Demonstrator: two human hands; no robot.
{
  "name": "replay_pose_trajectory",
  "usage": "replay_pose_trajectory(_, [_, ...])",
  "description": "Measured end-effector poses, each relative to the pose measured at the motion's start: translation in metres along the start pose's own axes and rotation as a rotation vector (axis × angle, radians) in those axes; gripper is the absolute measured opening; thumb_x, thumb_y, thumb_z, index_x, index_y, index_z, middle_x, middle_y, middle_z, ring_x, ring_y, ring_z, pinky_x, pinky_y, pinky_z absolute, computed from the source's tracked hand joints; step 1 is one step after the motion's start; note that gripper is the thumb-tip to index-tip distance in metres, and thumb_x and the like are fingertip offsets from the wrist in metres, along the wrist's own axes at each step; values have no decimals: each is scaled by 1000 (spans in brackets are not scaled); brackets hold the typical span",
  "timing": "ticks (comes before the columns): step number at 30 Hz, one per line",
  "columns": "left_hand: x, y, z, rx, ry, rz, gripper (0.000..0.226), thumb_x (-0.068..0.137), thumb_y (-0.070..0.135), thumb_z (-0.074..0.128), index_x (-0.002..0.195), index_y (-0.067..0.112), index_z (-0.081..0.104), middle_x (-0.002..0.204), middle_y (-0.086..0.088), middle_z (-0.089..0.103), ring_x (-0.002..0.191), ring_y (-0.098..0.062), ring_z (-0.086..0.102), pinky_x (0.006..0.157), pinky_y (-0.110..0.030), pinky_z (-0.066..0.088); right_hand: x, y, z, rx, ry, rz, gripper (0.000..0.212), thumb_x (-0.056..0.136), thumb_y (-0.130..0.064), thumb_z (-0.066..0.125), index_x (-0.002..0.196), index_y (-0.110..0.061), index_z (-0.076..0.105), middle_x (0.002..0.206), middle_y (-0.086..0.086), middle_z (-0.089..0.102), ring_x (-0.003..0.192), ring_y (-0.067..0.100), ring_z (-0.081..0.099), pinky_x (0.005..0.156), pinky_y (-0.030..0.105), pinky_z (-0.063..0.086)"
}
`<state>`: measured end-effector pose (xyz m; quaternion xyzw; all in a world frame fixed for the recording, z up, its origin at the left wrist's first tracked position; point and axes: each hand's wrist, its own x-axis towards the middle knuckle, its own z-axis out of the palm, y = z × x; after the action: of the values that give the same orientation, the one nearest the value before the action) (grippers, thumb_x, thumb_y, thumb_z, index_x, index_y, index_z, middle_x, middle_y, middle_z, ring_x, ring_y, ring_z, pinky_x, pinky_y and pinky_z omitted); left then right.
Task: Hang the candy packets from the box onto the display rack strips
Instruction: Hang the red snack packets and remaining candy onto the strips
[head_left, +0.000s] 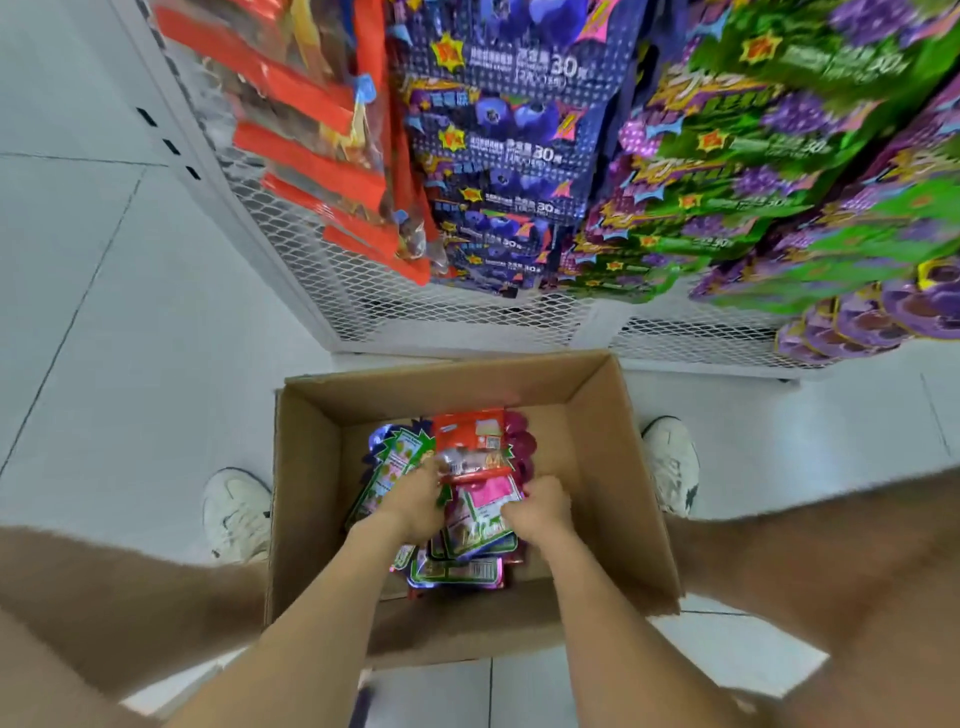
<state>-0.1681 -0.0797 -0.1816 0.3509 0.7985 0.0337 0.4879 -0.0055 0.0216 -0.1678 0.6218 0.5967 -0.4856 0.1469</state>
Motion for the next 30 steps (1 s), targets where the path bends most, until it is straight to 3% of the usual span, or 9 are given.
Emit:
replay_pose_trajectory(4, [1,2,-13,-76,88,-69,46,103,19,52,148,14,52,147,-20,55,141,-40,45,109,-35,41,-29,-32,-40,215,-266,104,20,86,7,61,92,-12,58,98,5,63,93,18,64,90,42,61])
replay_pose_trajectory(7, [-11,26,-28,-206,219,-64,39,99,37,56,128,15,69,129,-23,64,138,-41,42,111,-41,41,-38,-52,-72,159,-144,-11,29,80,-2,65,106,-14,59,99,5,64,94,24,70,77,43,65])
replay_pose_trajectory(12, [-54,92,-63,-797,128,-16,99,58,99,67,127,28,73,125,-3,74,114,-26,70,108,-48,53,-91,-80,-98,-409,36,-426,24,67,-30,72,83,-16,61,84,7,65,77,31,69,60,38,60])
replay_pose_trajectory(16, [-86,119,-83,-977,110,50,39,88,43,81,113,13,78,105,-13,78,89,-28,74,86,-53,64,-142,-80,-106,-612,-57,-637,25,81,-36,76,88,-22,57,86,1,57,94,27,62,76,38,55])
replay_pose_trajectory(20, [-117,119,-107,-824,130,123,11,99,13,64,93,14,74,82,-11,68,65,-25,62,61,-37,51,-160,-79,-135,-291,49,-601,55,86,-66,70,64,-20,51,50,-8,41,51,9,42,53,29,31])
replay_pose_trajectory(23, [-153,132,-132,-719,137,191,7,106,23,62,106,20,68,102,-1,66,97,-23,62,82,-37,49,-166,-83,-158,34,333,-553,22,96,-28,71,111,-16,60,92,-1,58,84,11,54,75,25,43])
replay_pose_trajectory(24, [-167,139,-140,-679,157,222,7,108,27,61,105,23,65,108,1,63,108,-23,58,91,-39,47,-169,-86,-164,98,380,-537,37,94,-22,70,126,-17,53,109,7,54,100,21,54,87,30,45])
replay_pose_trajectory(27, [-206,157,-168,-660,213,335,13,110,23,57,98,27,63,108,11,61,106,-12,55,100,-38,37,-181,-97,-181,278,329,-592,23,93,-16,71,109,-9,57,106,21,68,103,36,64,93,42,53])
replay_pose_trajectory(30, [-243,179,-198,-760,314,423,7,103,18,65,107,18,71,120,5,69,125,-20,56,108,-41,34,-208,-114,-203,443,375,-746,11,100,-19,68,106,-19,58,91,2,69,81,19,62,77,23,51])
